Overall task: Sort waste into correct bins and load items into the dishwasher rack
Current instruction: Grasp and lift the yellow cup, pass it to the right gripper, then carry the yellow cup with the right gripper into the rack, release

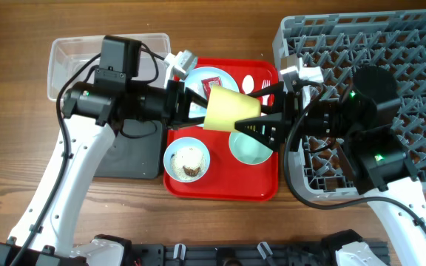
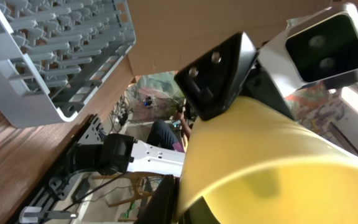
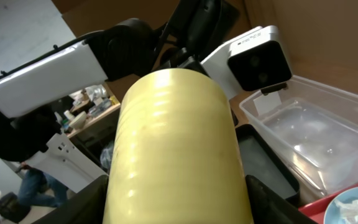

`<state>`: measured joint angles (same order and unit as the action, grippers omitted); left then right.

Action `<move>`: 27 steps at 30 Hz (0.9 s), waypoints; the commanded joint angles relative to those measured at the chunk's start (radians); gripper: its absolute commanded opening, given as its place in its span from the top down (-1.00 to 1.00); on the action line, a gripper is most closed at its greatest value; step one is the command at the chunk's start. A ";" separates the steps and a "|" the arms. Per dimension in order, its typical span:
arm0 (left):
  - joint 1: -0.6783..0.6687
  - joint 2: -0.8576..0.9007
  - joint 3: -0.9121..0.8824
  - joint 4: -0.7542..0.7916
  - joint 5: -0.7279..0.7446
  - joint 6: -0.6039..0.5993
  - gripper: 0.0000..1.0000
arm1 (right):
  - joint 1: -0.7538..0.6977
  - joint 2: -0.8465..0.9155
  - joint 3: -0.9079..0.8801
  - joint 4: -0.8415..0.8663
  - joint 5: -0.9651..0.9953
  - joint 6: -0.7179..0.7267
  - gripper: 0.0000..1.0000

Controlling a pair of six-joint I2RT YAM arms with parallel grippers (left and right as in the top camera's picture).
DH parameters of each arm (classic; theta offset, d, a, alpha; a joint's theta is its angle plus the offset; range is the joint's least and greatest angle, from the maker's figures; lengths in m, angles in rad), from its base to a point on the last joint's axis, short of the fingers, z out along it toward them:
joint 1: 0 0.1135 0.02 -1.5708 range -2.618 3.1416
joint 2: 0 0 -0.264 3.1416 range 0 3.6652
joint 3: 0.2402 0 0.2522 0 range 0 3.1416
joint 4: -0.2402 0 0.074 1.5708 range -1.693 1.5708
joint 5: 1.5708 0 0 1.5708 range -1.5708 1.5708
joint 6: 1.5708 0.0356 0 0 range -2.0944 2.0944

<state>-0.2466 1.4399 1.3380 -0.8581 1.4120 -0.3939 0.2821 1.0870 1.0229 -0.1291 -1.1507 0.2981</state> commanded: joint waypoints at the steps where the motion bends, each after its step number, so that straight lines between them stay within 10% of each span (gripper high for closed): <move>1: -0.005 -0.001 0.005 0.008 0.008 0.020 0.92 | 0.020 0.011 0.019 0.001 -0.071 0.000 -0.11; 4: -0.005 -0.001 0.005 0.018 -0.031 0.020 0.38 | 0.019 0.008 0.019 -0.006 -0.056 -0.010 -0.01; 5: -0.004 -0.001 0.005 0.018 -0.039 0.020 -0.55 | 0.013 0.002 0.019 -0.007 -0.049 -0.010 0.03; 6: -0.004 -0.001 0.005 0.018 -0.061 0.020 -1.00 | -0.005 -0.008 0.019 -0.011 -0.048 -0.010 0.04; 10: -0.004 -0.001 0.005 0.017 -0.204 0.020 -0.99 | -0.228 -0.145 0.019 -0.275 0.163 -0.041 0.10; 16: -0.004 -0.001 0.005 0.016 -0.293 0.020 -0.99 | -0.401 -0.187 0.019 -0.937 1.009 -0.034 0.16; 24: -0.004 -0.001 0.005 0.013 -0.311 0.020 -1.00 | -0.392 0.177 0.019 -1.015 1.015 -0.068 0.11; 27: -0.004 -0.001 0.005 0.013 -0.311 0.020 -1.00 | -0.362 0.234 0.019 -0.939 1.030 -0.063 -0.46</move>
<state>-0.2489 1.4399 1.3384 -0.8467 1.1034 -0.3832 -0.0956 1.2804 1.0367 -1.1530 -0.1223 0.2573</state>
